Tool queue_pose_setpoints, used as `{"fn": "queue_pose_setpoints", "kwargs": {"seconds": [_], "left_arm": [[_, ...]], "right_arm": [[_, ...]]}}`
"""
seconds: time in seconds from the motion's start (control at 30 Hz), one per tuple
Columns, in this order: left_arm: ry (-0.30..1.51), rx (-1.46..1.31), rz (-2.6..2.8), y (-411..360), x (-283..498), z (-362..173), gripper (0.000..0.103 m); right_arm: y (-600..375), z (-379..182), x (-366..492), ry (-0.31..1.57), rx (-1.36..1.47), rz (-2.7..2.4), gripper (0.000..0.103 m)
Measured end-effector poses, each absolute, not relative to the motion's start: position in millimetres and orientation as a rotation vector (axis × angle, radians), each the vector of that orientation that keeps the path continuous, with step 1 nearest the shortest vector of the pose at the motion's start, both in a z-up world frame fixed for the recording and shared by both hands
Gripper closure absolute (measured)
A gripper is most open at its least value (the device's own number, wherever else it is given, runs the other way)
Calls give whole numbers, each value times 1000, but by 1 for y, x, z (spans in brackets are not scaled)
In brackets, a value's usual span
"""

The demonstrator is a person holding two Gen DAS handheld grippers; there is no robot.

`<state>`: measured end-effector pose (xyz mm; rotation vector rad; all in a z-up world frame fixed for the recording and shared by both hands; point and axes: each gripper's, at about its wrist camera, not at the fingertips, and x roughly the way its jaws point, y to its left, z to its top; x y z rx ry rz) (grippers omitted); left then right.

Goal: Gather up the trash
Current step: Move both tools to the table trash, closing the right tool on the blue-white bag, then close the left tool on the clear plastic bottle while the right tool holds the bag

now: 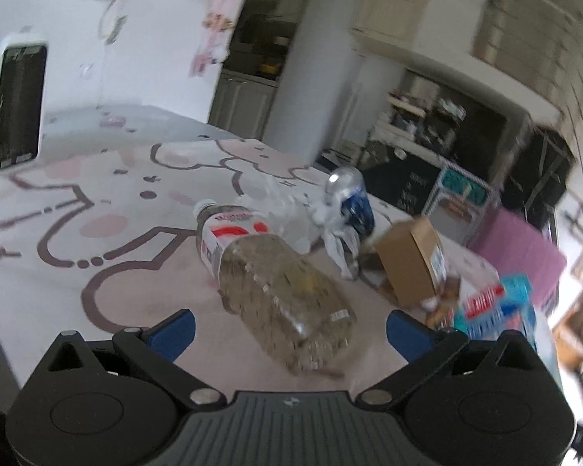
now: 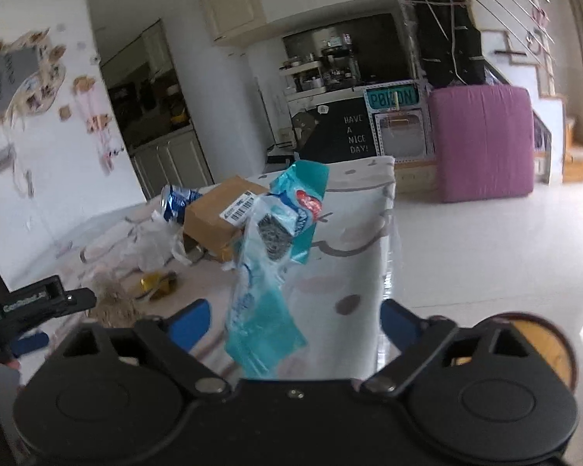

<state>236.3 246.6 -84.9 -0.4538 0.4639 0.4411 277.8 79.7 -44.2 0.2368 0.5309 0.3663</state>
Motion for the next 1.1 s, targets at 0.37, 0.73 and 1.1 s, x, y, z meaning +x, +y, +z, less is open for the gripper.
{"fn": "queue_pose_setpoints", "kwargs": {"seconds": [0.37, 0.73, 1.1], "left_arm": [[394, -717, 543, 276, 269, -99, 0], [434, -637, 518, 275, 280, -94, 37], [548, -523, 306, 259, 233, -78, 91]], "right_arm": [[104, -57, 280, 489, 356, 330, 35], [108, -52, 295, 511, 276, 381, 82], [82, -22, 260, 505, 163, 664, 87]]}}
